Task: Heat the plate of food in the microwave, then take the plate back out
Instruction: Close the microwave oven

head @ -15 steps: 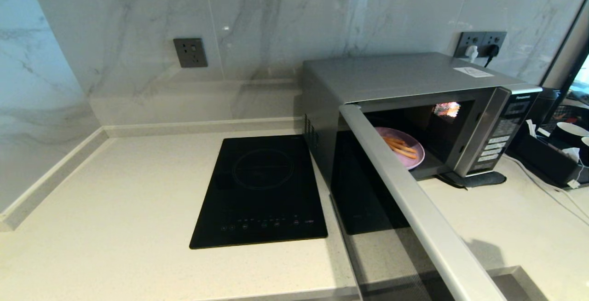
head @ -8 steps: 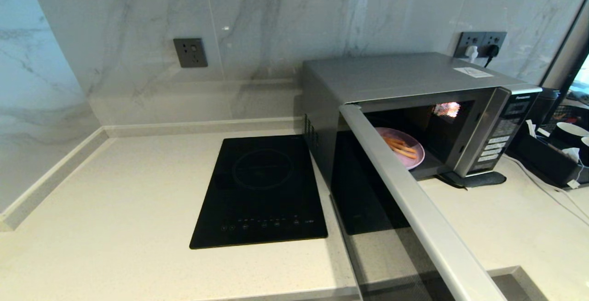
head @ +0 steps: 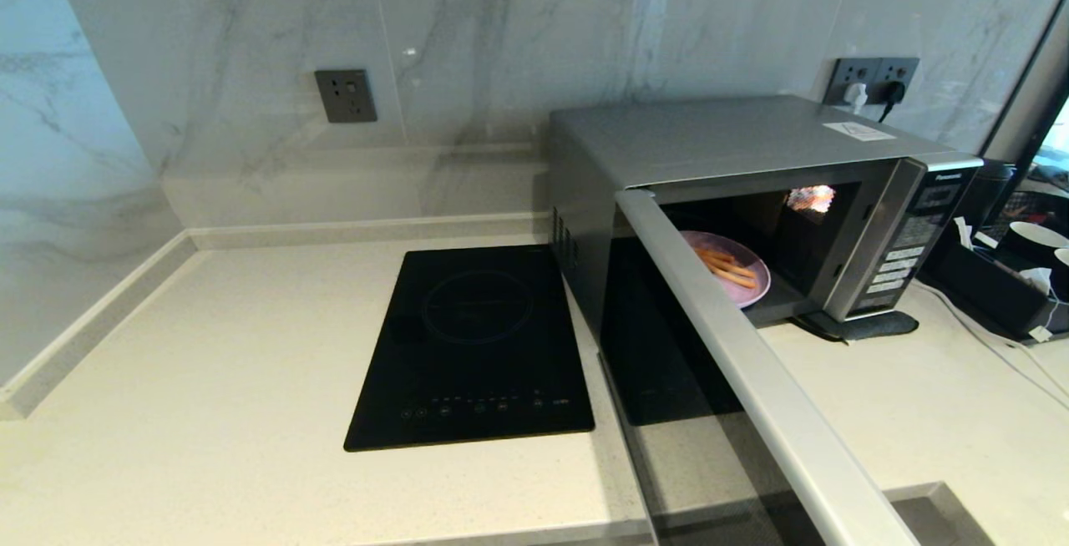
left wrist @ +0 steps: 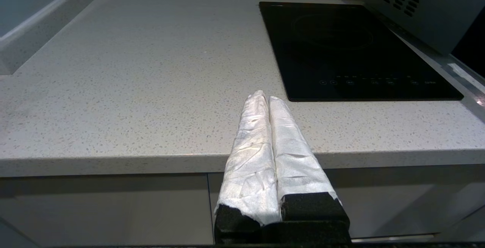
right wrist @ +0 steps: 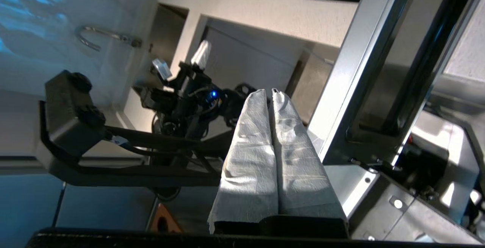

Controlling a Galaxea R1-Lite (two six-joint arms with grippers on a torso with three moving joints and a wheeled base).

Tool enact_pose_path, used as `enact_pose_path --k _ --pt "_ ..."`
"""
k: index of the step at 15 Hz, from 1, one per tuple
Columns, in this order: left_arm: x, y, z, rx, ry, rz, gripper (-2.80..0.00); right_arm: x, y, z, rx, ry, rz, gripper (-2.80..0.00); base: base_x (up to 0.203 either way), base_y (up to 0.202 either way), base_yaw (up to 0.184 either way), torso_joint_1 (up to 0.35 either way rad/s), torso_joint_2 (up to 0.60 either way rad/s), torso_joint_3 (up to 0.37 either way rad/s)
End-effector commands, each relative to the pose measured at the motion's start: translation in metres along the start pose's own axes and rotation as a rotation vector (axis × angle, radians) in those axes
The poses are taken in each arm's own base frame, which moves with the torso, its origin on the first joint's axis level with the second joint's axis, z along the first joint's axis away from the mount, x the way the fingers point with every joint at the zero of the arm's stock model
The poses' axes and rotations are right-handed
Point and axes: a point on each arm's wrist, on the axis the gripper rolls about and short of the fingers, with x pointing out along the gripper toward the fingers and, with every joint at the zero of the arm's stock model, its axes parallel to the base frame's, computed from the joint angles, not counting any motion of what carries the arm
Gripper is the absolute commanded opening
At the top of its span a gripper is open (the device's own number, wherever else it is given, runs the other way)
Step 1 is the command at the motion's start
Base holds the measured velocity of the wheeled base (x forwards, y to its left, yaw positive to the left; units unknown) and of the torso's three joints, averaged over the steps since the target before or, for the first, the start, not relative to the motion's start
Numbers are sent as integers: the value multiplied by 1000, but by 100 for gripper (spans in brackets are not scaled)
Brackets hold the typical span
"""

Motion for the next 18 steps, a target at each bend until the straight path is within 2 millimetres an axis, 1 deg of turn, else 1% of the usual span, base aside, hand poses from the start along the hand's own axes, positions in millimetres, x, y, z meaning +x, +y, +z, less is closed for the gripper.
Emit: enact_pose_path --k 1,3,5,7,11,15,18 --pt "0 0 0 0 0 0 -280 26 1 9 14 87 -27 -280 0 0 0 0 0 0" --pt "0 0 0 0 0 0 -280 42 0 13 20 137 -46 -280 0 0 0 0 0 0" --pt "0 0 0 0 0 0 -280 62 -4 17 38 186 -93 -280 0 0 0 0 0 0" --pt "0 0 0 0 0 0 -280 77 -3 18 37 230 -109 -280 0 0 0 0 0 0" --pt "0 0 0 0 0 0 -280 102 -1 10 21 340 -151 -280 0 0 0 0 0 0" --pt "0 0 0 0 0 0 -280 128 -5 -3 11 459 -280 -280 0 0 0 0 0 0" --pt "0 0 0 -1 0 0 -280 139 -6 -5 14 495 -305 -280 0 0 0 0 0 0"
